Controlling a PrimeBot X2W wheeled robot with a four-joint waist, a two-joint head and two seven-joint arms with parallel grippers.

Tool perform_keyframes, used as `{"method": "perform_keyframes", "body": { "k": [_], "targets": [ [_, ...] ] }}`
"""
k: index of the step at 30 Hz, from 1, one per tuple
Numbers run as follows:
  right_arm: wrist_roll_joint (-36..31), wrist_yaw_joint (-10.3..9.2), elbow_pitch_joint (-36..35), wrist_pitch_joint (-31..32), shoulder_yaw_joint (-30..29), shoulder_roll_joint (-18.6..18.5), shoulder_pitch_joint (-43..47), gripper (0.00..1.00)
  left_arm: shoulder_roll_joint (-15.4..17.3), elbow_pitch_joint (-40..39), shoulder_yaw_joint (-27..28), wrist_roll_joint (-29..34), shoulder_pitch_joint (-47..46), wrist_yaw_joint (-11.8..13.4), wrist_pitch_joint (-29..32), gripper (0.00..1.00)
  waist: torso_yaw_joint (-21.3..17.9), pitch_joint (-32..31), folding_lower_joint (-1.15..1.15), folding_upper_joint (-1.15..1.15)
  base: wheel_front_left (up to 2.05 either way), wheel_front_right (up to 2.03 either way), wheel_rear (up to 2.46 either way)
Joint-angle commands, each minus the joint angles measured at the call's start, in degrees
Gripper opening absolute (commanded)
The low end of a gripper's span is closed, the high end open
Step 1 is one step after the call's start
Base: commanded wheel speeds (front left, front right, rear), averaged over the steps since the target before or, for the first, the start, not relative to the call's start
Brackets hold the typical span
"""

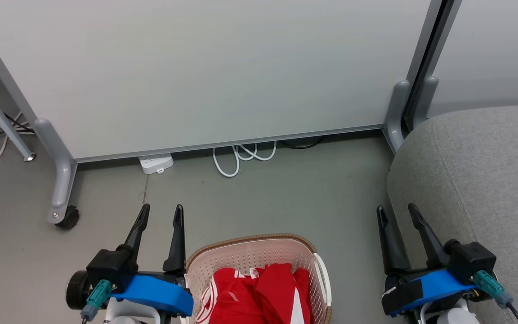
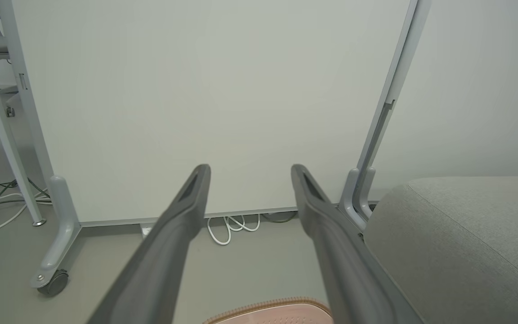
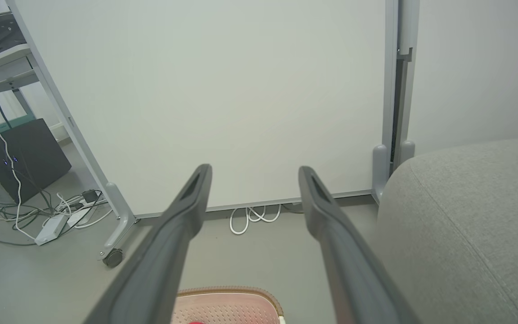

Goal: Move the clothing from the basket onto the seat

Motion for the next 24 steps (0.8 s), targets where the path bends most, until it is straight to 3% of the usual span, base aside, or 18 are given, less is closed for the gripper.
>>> {"method": "perform_keyframes", "body": {
  "k": [1, 24],
  "targets": [
    [-1.5, 0.11, 0.0, -0.6, 0.2, 0.1, -0.6, 1.00, 0.4, -0.1, -0.3, 1.5, -0.8, 0.2, -0.6, 1.00, 0.0, 0.0, 0.00, 0.00, 0.00, 0.00, 0.00],
    [-9.5, 0.07, 1.2, -2.6, 0.3, 0.2, -0.6, 1.00, 0.4, 0.5, -1.9, 8.8, -1.3, 1.1, -2.5, 1.00, 0.3, 0.3, 0.00, 0.00, 0.00, 0.00, 0.00]
  ]
}}
